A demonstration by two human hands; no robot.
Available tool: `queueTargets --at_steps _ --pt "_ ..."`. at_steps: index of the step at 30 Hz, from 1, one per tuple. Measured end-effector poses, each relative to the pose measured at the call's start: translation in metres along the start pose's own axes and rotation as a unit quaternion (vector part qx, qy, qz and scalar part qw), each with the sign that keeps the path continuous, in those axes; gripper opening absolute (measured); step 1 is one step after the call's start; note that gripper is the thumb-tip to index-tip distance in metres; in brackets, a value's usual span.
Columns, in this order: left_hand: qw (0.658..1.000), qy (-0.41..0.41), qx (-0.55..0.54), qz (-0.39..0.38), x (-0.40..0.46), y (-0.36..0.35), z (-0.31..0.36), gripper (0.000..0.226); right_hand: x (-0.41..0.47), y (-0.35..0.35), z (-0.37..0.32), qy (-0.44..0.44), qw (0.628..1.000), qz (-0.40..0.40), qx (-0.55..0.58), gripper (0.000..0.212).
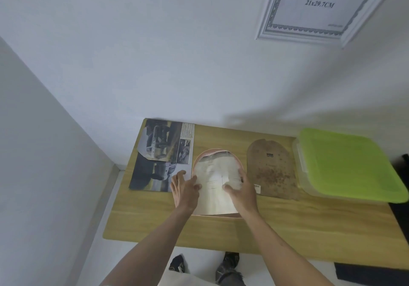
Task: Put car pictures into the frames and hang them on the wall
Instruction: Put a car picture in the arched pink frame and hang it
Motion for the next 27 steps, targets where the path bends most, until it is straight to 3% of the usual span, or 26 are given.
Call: queueTargets --at_steps 3,8,11,13,18,24,27 --pt "1.0 0.01 -0.01 -0.008 -0.004 0.004 0.002 0.029 0.001 0.012 0.004 -0.066 0.993 0.02 0.095 0.068" --pt "0.999 -0.011 -0.049 -0.019 -0.012 0.012 0.003 0.046 0.004 0.027 0.014 -0.078 0.976 -0.046 0.2 0.038" --pt "0.989 -0.029 -0.141 -0.03 -0.017 0.015 0.006 0.053 -0.002 0.036 0.015 -0.072 0.959 -0.059 0.266 0.037" --pt "0.969 -0.04 -0.238 -0.049 -0.019 0.016 0.009 0.044 -0.006 0.04 0.016 -0.068 0.952 -0.064 0.29 0.038" --pt "0.918 -0.028 -0.378 -0.118 -0.029 0.017 0.022 0.011 -0.021 0.055 0.032 -0.064 0.965 -0.057 0.249 0.034" --pt "0.9 -0.026 -0.378 -0.214 -0.043 -0.007 0.054 0.018 -0.044 0.097 0.063 -0.084 0.982 0.02 0.169 0.036" --pt "0.901 -0.03 -0.352 -0.254 -0.054 -0.03 0.082 0.006 -0.045 0.126 0.09 -0.1 0.982 0.037 0.153 0.038"
Point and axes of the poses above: each hand's wrist, its own x-axis towards the middle knuckle, its own y-axis out of the back of the hand, z = x × y, the point moved 4 cm from there along x, towards the middle knuckle, and after that the axes turned 12 degrees about -z, right-handed, at the moved point
